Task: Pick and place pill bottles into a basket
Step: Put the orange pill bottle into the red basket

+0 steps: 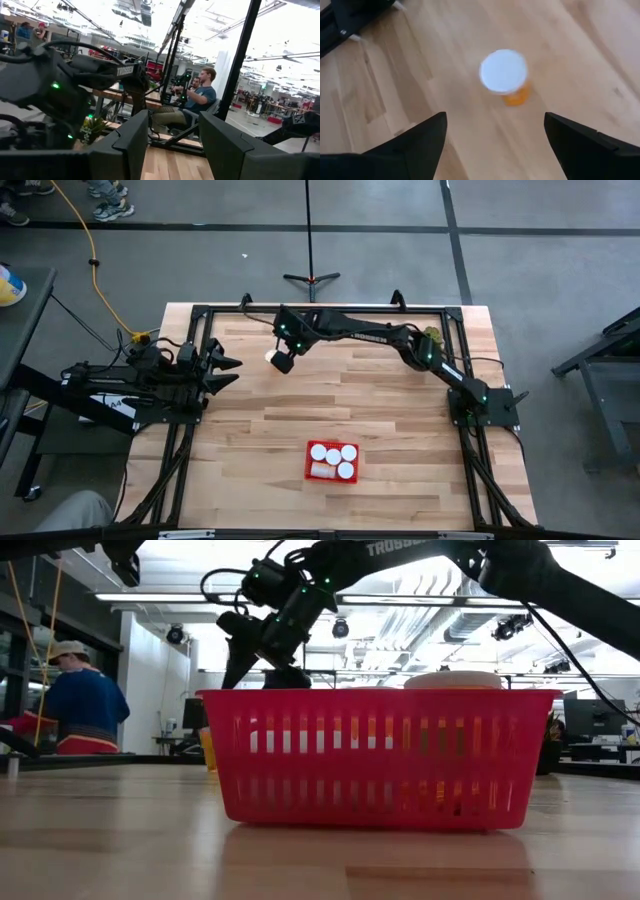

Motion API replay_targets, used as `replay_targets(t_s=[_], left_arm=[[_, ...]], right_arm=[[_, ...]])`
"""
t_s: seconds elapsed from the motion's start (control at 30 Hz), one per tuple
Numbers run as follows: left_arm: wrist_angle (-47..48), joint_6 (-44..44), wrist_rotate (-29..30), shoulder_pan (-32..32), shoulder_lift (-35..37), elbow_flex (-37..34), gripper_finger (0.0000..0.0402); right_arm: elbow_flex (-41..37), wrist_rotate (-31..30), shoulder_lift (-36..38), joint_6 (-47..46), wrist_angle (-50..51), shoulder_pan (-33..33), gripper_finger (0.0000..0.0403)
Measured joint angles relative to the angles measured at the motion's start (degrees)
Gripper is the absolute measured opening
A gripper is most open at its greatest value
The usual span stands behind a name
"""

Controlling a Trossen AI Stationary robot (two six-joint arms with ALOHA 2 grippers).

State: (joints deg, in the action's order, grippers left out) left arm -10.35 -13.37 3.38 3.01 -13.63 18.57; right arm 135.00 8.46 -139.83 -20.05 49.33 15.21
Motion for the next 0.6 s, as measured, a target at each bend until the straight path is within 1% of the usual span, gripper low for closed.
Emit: replay_targets(t_s=[0.13,0.4,0.6], left_arm=[[0.0,-0.2,0.0,0.0,0.0,0.0,0.0211],[0.0,-0.4,-0.6,0.0,0.0,0.0,0.0211],[-0.1,-1.1,-1.1,0.0,0.0,0.0,0.0211]], right_arm=[[0.0,0.0,0.0,1.6,-0.9,1.1,0.0331],[0.1,0.5,-2.0,2.6,-7.5,2.1,0.0333],[0.0,-0.1,-2.9,2.8,-8.6,1.6,0.0333]])
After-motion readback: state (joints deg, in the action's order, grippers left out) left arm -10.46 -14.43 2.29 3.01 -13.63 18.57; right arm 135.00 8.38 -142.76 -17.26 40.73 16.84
